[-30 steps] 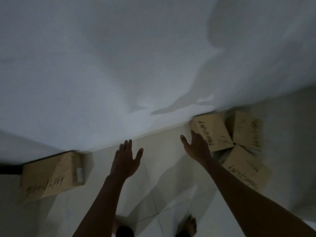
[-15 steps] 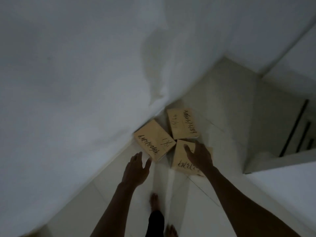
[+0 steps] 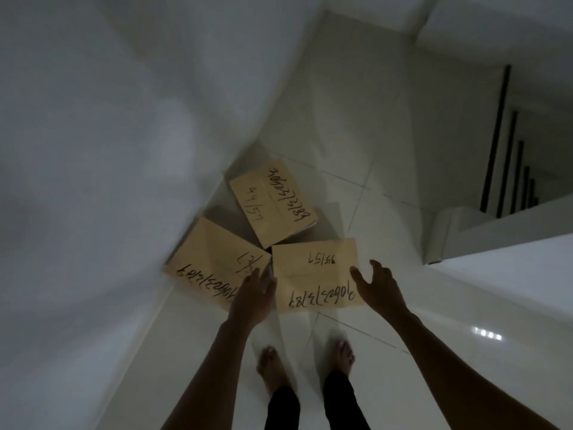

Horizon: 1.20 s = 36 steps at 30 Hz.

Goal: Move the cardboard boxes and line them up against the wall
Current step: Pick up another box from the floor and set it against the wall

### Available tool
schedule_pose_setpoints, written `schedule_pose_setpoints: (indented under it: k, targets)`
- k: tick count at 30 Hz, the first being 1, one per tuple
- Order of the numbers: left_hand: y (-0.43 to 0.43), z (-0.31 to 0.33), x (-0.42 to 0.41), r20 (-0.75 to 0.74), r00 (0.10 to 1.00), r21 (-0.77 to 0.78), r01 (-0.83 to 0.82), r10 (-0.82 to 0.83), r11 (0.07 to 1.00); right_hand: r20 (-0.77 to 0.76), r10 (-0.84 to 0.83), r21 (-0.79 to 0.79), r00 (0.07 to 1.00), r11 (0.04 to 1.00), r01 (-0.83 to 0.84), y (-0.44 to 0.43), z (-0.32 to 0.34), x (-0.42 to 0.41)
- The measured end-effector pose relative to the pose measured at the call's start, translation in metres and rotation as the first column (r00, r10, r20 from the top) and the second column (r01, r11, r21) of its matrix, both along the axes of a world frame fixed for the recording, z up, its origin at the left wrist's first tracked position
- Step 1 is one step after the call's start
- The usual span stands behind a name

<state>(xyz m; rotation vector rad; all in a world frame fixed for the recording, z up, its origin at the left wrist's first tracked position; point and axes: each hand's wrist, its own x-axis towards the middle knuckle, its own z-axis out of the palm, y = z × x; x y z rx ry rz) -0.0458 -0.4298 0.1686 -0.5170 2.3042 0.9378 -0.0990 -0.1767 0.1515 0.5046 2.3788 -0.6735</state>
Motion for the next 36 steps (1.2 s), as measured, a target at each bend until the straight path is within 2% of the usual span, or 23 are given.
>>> schedule_pose_setpoints:
  k: [3,10,14,17,20,25,30,33,36]
  targets:
    - [0.009,-0.068,-0.030,0.056,0.998,-0.019,-0.040,0.041,0.999,0.048,-0.022,0.014,0.999,1.000,0.021,0.019,-0.070,-0.017]
    - [0.028,-0.244,-0.045,0.023,0.995,0.061,-0.101,0.100,0.993,0.119,-0.080,-0.001,0.990,0.997,0.081,0.044,-0.229,-0.052]
    - [0.050,-0.298,-0.049,0.030,0.956,-0.054,-0.291,0.293,0.955,0.147,-0.170,-0.019,0.974,0.984,0.175,0.053,-0.297,-0.065]
    - [0.051,-0.331,-0.051,0.025,0.899,-0.081,-0.433,0.436,0.898,0.189,-0.216,-0.079,0.958,0.969,0.235,0.055,-0.330,-0.066]
    - [0.053,-0.351,-0.056,0.118,0.854,-0.087,-0.500,0.507,0.862,0.170,-0.224,-0.147,0.960,0.957,0.249,0.062,-0.354,-0.059]
    - [0.058,-0.357,-0.056,0.083,0.851,-0.030,-0.518,0.518,0.855,0.171,-0.277,-0.202,0.945,0.929,0.309,0.067,-0.349,-0.055]
    - [0.049,-0.335,-0.044,0.017,0.846,0.159,-0.529,0.533,0.834,0.148,-0.326,-0.229,0.934,0.907,0.353,0.068,-0.305,-0.059]
    - [0.049,-0.286,-0.043,0.034,0.833,0.231,-0.543,0.552,0.807,0.127,-0.317,-0.229,0.940,0.913,0.338,0.070,-0.253,-0.062]
    - [0.051,-0.208,-0.041,0.066,0.779,0.269,-0.616,0.624,0.740,0.100,-0.297,-0.223,0.950,0.924,0.312,0.066,-0.178,-0.065]
